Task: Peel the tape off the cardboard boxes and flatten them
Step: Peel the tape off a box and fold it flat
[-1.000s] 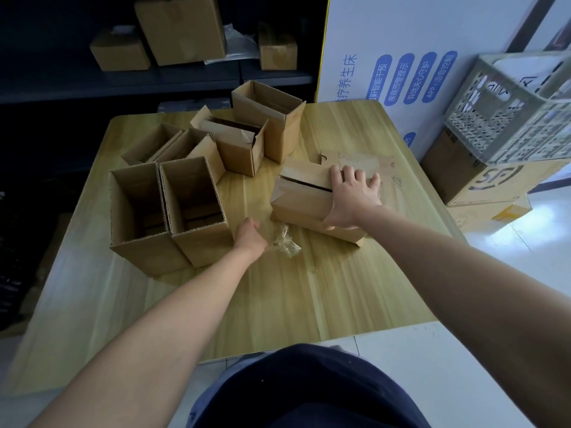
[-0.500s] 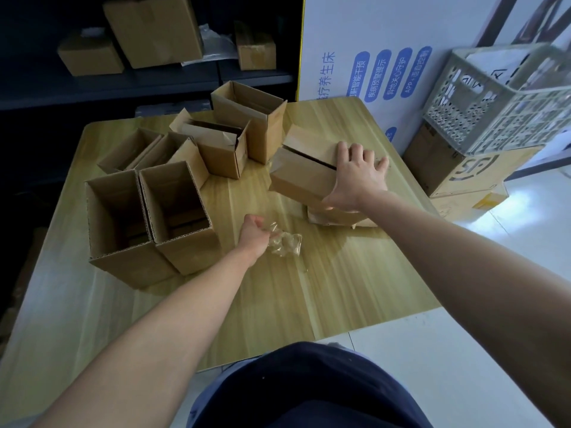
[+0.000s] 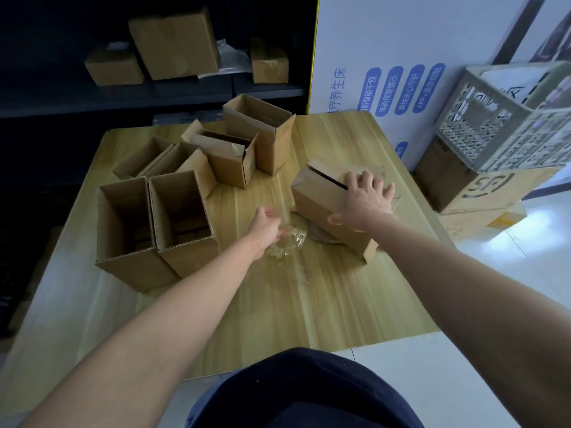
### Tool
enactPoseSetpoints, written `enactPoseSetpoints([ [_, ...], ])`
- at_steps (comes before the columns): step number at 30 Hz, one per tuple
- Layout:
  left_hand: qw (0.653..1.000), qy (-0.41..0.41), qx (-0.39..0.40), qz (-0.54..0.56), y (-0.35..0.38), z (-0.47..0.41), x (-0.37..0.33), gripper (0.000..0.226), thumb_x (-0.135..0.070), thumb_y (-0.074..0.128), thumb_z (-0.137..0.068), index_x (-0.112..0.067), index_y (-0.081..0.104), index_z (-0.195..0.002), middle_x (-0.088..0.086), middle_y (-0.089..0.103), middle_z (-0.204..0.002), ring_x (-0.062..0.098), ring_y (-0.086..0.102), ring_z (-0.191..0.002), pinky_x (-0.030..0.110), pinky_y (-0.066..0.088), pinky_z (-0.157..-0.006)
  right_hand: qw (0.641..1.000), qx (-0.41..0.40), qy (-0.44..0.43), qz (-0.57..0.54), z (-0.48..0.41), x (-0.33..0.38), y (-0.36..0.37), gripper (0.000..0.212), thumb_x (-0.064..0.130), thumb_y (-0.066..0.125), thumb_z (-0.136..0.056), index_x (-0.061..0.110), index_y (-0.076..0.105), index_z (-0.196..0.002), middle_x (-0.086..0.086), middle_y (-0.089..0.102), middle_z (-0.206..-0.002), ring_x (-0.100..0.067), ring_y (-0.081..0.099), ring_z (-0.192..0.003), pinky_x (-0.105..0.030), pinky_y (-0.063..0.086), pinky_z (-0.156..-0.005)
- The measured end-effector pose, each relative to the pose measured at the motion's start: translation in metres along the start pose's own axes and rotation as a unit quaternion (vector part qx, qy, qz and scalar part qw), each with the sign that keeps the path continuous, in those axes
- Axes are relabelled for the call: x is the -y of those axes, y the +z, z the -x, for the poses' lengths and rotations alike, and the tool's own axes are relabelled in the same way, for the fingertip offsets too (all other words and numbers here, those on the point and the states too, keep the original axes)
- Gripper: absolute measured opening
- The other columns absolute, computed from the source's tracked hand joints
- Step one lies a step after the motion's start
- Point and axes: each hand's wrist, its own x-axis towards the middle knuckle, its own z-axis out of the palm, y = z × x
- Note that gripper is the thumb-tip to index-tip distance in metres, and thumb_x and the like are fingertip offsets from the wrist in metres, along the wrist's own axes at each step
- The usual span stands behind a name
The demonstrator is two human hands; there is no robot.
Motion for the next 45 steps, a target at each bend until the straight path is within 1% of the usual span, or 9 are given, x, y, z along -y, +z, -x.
enactPoseSetpoints([
  [3,0.999,-0.02,0.012,0.04,-0.002,0.003,0.003,0.04,-0.011,0.036,-0.101,-0.012,0.026,-0.14,0.005,0.043,-0.13,0.018,0.067,-0.088,0.038,0.043,-0.101,1.0,-0.007,-0.021,0.009,-0.002,-0.001,0.0,0.105,0.063,0.069,-0.07,0.022,0.014,-0.149,-0.014,0.019,-0.151,-0.038,0.018,-0.139,-0.061,0.002,-0.114],
  [8,0.999,-0.037,0.005,0.016,-0.003,0.005,0.006,0.046,0.002,0.04,-0.097,-0.011,0.029,-0.139,0.013,0.04,-0.138,0.014,0.066,-0.08,0.021,0.048,-0.068,0.999,-0.001,-0.035,0.014,0.001,0.005,0.001,0.112,0.067,0.068,-0.067,0.023,0.007,-0.15,-0.014,0.015,-0.153,-0.039,0.017,-0.14,-0.062,0.0,-0.113],
  [15,0.998,-0.042,0.032,-0.019,-0.002,0.007,0.001,0.044,0.0,0.048,-0.094,-0.012,0.034,-0.134,0.006,0.048,-0.118,0.014,0.064,-0.084,0.027,0.05,-0.076,0.999,0.015,-0.052,0.0,0.003,0.009,0.0,0.118,0.064,0.072,-0.066,0.022,0.003,-0.151,-0.013,0.019,-0.15,-0.036,0.02,-0.139,-0.058,0.004,-0.115],
  [20,0.998,-0.01,0.022,-0.057,-0.001,0.01,-0.009,0.035,-0.003,0.049,-0.094,-0.013,0.042,-0.127,0.005,0.052,-0.116,0.021,0.062,-0.099,0.032,0.051,-0.085,0.998,0.0,-0.055,-0.014,0.008,0.01,-0.002,0.104,0.06,0.071,-0.07,0.018,0.016,-0.147,-0.012,0.032,-0.144,-0.034,0.031,-0.133,-0.05,0.021,-0.113],
  [25,0.995,0.002,0.046,-0.083,-0.002,0.012,-0.017,0.033,-0.02,0.056,-0.095,-0.013,0.043,-0.124,0.004,0.051,-0.119,0.021,0.057,-0.106,0.035,0.049,-0.091,0.997,-0.005,-0.05,-0.051,0.008,0.012,-0.011,0.068,0.046,0.066,-0.084,0.013,0.037,-0.135,-0.012,0.053,-0.124,-0.03,0.049,-0.115,-0.038,0.043,-0.085],
  [34,0.996,-0.054,0.005,-0.068,0.01,0.004,-0.027,0.103,-0.063,0.068,-0.072,-0.013,0.015,-0.146,0.008,0.044,-0.139,0.026,0.054,-0.114,0.044,0.048,-0.094,0.996,-0.033,-0.086,-0.016,0.01,0.023,-0.026,0.032,0.025,0.034,-0.102,0.006,0.058,-0.093,-0.012,0.063,-0.087,-0.033,0.062,-0.081,-0.035,0.047,-0.063],
  [39,0.996,-0.054,-0.073,-0.004,0.016,0.002,-0.045,0.096,-0.046,0.076,-0.065,-0.022,0.018,-0.138,0.008,0.041,-0.13,0.031,0.052,-0.11,0.049,0.053,-0.086,0.987,-0.075,-0.13,0.058,0.01,0.031,-0.047,0.031,0.023,0.034,-0.103,0.013,0.053,-0.08,-0.005,0.053,-0.075,-0.028,0.06,-0.074,-0.033,0.048,-0.059],
  [42,0.994,-0.07,-0.031,0.083,0.009,-0.001,-0.056,0.078,-0.021,0.065,-0.058,-0.017,0.031,-0.129,0.014,0.051,-0.121,0.032,0.059,-0.098,0.044,0.055,-0.073,0.986,-0.083,-0.126,0.068,0.009,0.031,-0.052,0.035,0.021,0.032,-0.104,0.01,0.059,-0.085,-0.004,0.053,-0.075,-0.028,0.061,-0.074,-0.032,0.046,-0.057],
  [45,0.993,-0.077,-0.008,0.094,-0.003,-0.003,-0.055,0.071,0.0,0.055,-0.069,-0.013,0.032,-0.135,0.012,0.055,-0.101,0.026,0.06,-0.085,0.043,0.055,-0.074,0.988,-0.09,-0.113,0.048,0.008,0.027,-0.055,0.041,0.026,0.027,-0.105,0.009,0.059,-0.087,-0.005,0.058,-0.079,-0.026,0.061,-0.072,-0.034,0.049,-0.06],
])
